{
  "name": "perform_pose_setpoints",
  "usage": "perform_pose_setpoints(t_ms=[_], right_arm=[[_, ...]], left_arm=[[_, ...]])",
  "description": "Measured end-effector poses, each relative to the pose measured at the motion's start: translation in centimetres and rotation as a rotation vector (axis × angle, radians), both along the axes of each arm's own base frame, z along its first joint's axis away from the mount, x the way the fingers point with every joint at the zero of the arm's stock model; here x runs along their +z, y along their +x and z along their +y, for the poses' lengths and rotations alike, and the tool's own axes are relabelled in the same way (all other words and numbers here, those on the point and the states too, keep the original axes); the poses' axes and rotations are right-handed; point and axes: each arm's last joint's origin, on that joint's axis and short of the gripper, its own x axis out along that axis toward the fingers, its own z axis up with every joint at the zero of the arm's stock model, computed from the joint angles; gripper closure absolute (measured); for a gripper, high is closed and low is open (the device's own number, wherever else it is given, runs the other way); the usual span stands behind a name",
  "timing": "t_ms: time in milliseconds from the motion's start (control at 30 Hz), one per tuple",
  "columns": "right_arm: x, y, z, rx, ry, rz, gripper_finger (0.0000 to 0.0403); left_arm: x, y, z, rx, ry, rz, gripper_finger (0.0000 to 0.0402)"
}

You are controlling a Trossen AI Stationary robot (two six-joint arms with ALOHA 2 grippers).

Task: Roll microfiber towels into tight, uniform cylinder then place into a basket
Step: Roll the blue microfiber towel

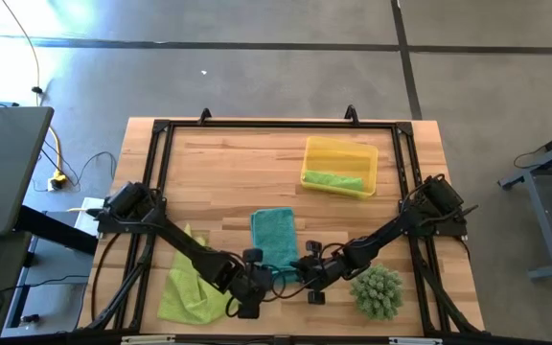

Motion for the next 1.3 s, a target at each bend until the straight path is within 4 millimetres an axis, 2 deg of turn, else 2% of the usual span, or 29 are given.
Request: perform_pose_setpoints(t_ms=[167,333,567,733,933,1133,1300], right_arm=[[0.0,0.0,0.0,-0.002,0.002,0.000,0.0281],[0.0,0.0,0.0,-0.002,0.001,0.002,0.0281],[0.0,0.0,0.0,0.000,0.000,0.003,0.0281],[0.0,0.0,0.0,0.001,-0.001,0.003,0.0281],[0.0,0.0,0.0,0.004,0.000,0.005,0.0281],[0.0,-0.1,0.2,0.050,0.028,0.025,0.0281],[0.6,-0.2,0.4,0.188,0.043,0.020,0.0281]], left_arm=[[-1.3,0.2,0.8,0.094,0.008,0.050,0.0269],[-1.6,-0.1,1.5,0.175,0.042,0.085,0.0270],[-1.0,-0.7,-0.5,0.053,0.032,0.090,0.0270],[-1.0,-1.0,-0.7,0.024,0.161,0.054,0.0270],[-2.4,-0.9,-1.0,-0.067,0.189,0.105,0.0270],[-3.3,-0.6,-0.8,-0.020,0.161,0.127,0.0270],[-3.2,-0.7,-0.9,0.029,0.077,0.146,0.0279]])
